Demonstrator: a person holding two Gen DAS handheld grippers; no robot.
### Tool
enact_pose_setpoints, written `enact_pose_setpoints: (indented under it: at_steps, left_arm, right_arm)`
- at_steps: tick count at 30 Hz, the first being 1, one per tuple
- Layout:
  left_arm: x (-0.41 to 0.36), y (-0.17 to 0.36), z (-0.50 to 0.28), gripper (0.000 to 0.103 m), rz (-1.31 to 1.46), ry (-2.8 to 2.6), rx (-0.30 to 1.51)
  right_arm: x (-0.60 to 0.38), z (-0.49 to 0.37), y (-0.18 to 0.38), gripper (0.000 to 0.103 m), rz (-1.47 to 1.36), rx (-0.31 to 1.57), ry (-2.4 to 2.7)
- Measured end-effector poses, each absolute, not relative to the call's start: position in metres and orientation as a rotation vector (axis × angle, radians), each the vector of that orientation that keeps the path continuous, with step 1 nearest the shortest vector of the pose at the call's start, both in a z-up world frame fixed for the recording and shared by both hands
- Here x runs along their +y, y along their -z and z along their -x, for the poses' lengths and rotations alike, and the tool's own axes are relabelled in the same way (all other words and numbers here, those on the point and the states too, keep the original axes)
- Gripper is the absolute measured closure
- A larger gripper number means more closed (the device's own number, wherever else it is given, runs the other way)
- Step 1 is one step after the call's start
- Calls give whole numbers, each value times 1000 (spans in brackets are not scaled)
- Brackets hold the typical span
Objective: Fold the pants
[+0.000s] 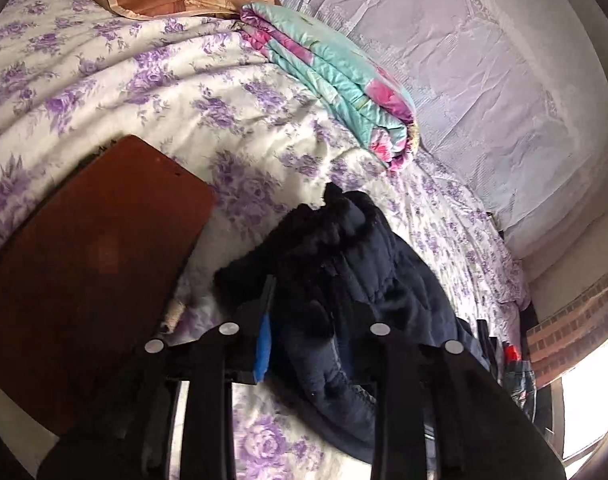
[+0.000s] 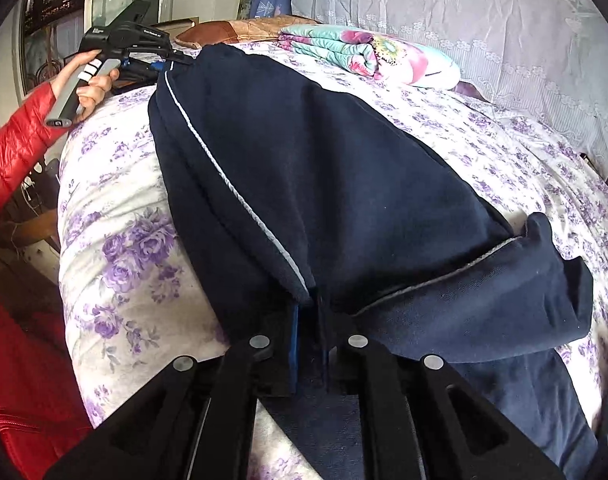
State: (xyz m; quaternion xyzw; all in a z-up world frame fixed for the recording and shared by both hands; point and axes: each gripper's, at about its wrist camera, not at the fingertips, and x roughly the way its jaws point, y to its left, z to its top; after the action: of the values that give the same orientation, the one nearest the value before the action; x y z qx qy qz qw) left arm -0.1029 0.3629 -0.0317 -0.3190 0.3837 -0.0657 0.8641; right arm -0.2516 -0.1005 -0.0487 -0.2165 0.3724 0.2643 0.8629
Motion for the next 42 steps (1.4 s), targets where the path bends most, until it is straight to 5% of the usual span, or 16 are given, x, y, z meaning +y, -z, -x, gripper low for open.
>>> enact_pose_setpoints:
  at_steps: [7,11,14,16,18,23,29,31,34,36,37,42]
  left_arm:
    - [362,-11,150,63,646,60,629]
    - [302,-20,129,9,544,252,663]
    - [261,24,95,7,458,273,793]
    - [239,46,92,5,348,196,810]
    - [217,35,100,5,184,186,767]
    - [211,40,97,5,113,190,795]
    - [228,36,102,5,276,273,749]
    - [239,36,105,5,359,312,729]
    - [249,37,106,5,431,350,710]
    - [248,37,105,5,436,354,707]
    - [248,36,105,5,434,353,708]
    - [251,36,106,5,453,367,697]
  right_arm:
    - [-108,243,45,92,381,806,-592]
    - [-112,241,44,92,347,815,-605]
    - [-116,239,40,90,314,830,-630]
    - [-126,237,25,80,253,857,-663]
    - [-142,238,-5,55,193,790,-629]
    - [-183,180,-64,20,21,678,-334]
    - [-203,44,-2,17,34,952,-3]
    - [-211,26,20,19,15,994,58]
    - [-225,31,34,37,-34,971,57]
    - [-236,45,28,82,-60,930,67]
    - [-248,52,21,89,-123,900,42]
    - [-316,155,-49,97,-404,634,26]
